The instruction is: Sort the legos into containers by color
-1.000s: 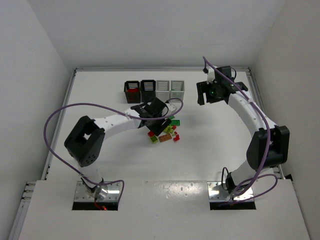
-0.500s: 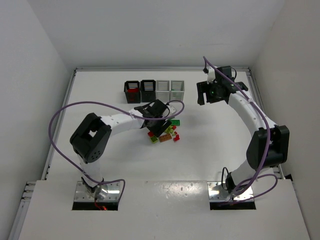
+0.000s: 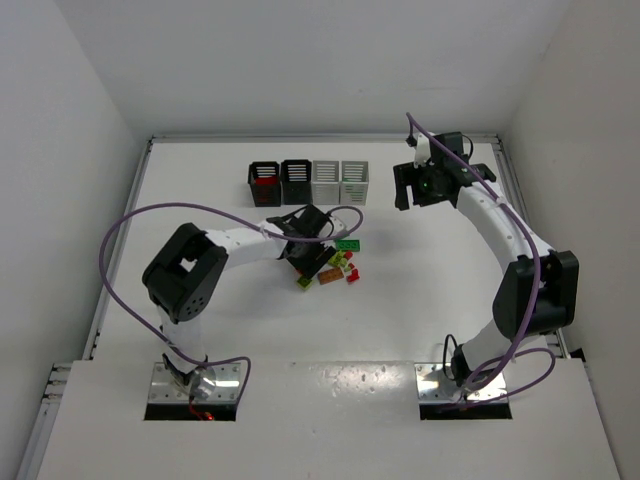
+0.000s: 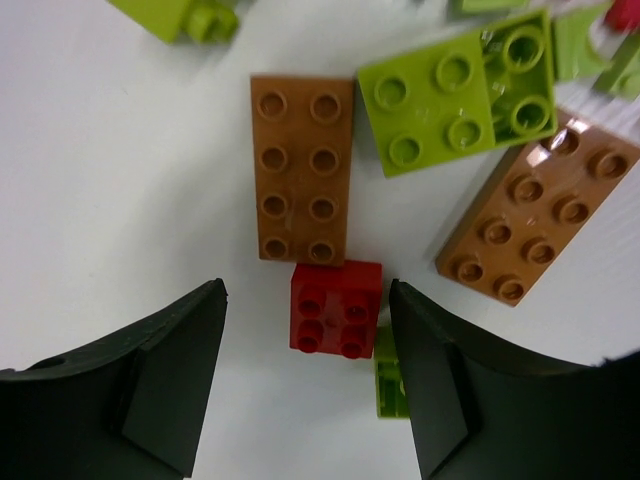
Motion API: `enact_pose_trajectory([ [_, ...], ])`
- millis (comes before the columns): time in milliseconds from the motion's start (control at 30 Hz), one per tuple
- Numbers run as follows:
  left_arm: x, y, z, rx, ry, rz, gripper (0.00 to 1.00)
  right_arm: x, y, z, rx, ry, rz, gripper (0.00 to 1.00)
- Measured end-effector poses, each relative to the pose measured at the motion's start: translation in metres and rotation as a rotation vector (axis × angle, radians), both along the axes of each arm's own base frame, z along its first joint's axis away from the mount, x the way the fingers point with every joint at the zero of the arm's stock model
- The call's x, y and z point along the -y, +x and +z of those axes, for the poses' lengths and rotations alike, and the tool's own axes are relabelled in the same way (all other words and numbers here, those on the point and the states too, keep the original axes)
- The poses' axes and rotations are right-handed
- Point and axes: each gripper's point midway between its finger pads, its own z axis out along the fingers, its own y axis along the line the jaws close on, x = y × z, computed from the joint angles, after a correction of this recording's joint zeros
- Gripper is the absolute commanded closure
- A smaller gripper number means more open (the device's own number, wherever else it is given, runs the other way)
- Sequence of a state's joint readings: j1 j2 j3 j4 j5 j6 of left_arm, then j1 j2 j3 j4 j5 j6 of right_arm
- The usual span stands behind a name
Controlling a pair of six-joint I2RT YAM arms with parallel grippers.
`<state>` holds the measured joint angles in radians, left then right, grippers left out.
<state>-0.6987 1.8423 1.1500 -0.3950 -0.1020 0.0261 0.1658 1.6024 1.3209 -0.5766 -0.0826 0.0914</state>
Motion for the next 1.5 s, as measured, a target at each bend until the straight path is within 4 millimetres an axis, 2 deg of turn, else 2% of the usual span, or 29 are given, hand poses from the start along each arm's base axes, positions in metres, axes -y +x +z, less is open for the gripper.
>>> enact_pose_trajectory([
  [300, -0.006, -0.003, -0.004, -0.005, 0.013, -0.011, 0.28, -0.001, 0.0, 0.0, -0.002, 0.007, 0.001, 0.25],
  [367, -0.006, -0.003, -0.004, -0.005, 0.013, -0.011, 0.31, -0.001, 0.0, 0.0, -0.002, 0.009, -0.001, 0.25],
  [700, -0.002, -0.007, -0.005, -0.022, -0.003, -0.048, 0.59, -0.002, 0.0, 0.0, -0.003, 0.012, -0.005, 0.25],
  [733, -0.002, -0.007, -0.005, -0.024, -0.005, -0.051, 0.64, -0.002, 0.0, 0.0, -0.003, 0.012, -0.005, 0.25],
  [833, 0.0, -0.008, -0.005, -0.027, -0.01, -0.061, 0.7, -0.002, 0.0, 0.0, -0.003, 0.013, -0.005, 0.25],
  [967, -0.002, -0.013, 0.0, -0.041, -0.016, -0.066, 0.71, -0.003, -0.001, -0.001, -0.005, 0.018, -0.004, 0.25],
  [1033, -0.004, -0.014, 0.013, -0.032, -0.032, -0.065, 0.71, -0.004, 0.0, -0.001, -0.002, 0.025, 0.002, 0.25],
  [1133, -0.012, -0.006, 0.049, 0.011, -0.08, -0.036, 0.71, -0.006, -0.002, -0.006, -0.007, 0.032, 0.009, 0.26],
  [1200, -0.018, 0.014, 0.087, 0.07, -0.127, 0.009, 0.71, -0.006, -0.004, -0.009, -0.015, 0.034, 0.011, 0.26],
  [1367, -0.041, 0.086, 0.191, 0.301, -0.26, 0.143, 0.71, -0.013, -0.005, -0.01, -0.021, 0.053, 0.034, 0.27],
  [1433, -0.055, 0.105, 0.215, 0.357, -0.285, 0.203, 0.71, -0.015, -0.005, -0.012, -0.028, 0.058, 0.04, 0.27],
  [1500, -0.065, 0.123, 0.23, 0.386, -0.311, 0.255, 0.71, -0.017, -0.005, -0.015, -0.037, 0.063, 0.044, 0.27],
])
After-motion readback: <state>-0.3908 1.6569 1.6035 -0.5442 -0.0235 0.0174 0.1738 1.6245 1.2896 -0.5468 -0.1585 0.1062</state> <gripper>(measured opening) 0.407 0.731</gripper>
